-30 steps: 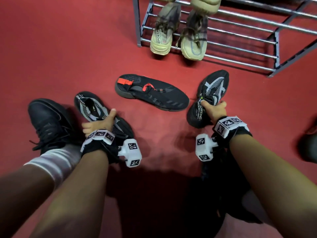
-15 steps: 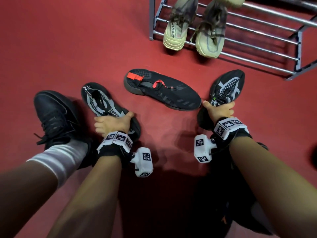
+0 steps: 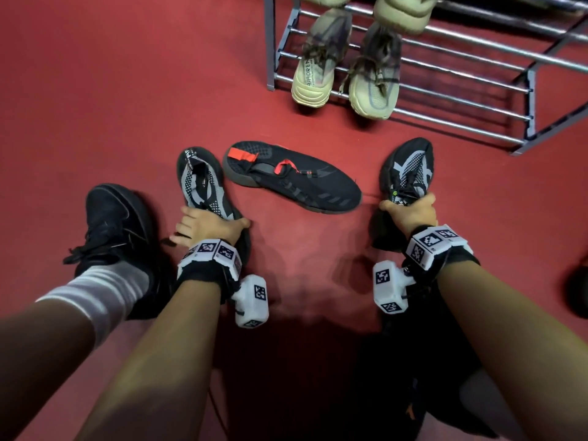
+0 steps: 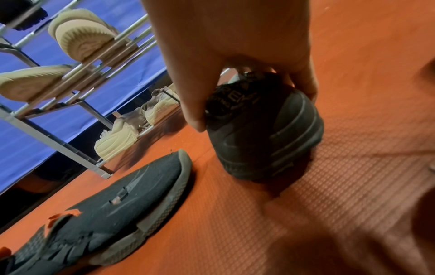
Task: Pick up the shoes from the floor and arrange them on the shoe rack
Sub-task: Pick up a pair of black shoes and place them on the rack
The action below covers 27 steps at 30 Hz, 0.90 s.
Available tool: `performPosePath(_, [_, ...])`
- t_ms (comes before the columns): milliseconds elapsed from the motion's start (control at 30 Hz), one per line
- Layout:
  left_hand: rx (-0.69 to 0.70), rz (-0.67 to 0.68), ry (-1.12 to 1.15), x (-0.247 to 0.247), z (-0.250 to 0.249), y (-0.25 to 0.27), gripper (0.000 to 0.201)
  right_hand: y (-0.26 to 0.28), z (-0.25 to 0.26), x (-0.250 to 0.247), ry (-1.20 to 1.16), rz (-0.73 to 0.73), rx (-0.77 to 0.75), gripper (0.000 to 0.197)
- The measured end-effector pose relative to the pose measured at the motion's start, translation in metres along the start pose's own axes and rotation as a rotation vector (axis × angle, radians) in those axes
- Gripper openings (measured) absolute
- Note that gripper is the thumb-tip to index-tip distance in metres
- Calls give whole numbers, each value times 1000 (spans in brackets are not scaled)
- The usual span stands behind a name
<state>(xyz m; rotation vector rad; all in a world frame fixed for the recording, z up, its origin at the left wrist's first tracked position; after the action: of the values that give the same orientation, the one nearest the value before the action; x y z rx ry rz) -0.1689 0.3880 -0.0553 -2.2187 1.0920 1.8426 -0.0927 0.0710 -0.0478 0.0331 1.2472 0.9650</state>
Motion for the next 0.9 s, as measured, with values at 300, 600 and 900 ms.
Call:
performPosePath(300, [5, 15, -107, -10, -5, -17, 110, -1, 16, -48, -332, 87, 31, 97])
performPosePath(600, [177, 105, 74, -63, -16, -27, 83, 18, 9, -79, -552, 159, 27, 70])
performPosePath(900, [272, 91, 454, -84, -50, 12, 44, 45, 3, -88, -572, 198, -7, 77])
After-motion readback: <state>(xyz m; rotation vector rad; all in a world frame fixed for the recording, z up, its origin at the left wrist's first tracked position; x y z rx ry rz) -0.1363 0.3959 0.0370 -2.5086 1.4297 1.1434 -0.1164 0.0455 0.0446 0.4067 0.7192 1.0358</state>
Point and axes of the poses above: each hand's wrist, its own y-axis away from the middle knuckle, its own x-axis out of the palm, z = x × y, the point moved 2 cm from there along -y, towards the middle knuckle, and after that the axes turned 8 degrees about x, right-handed, at the moved point
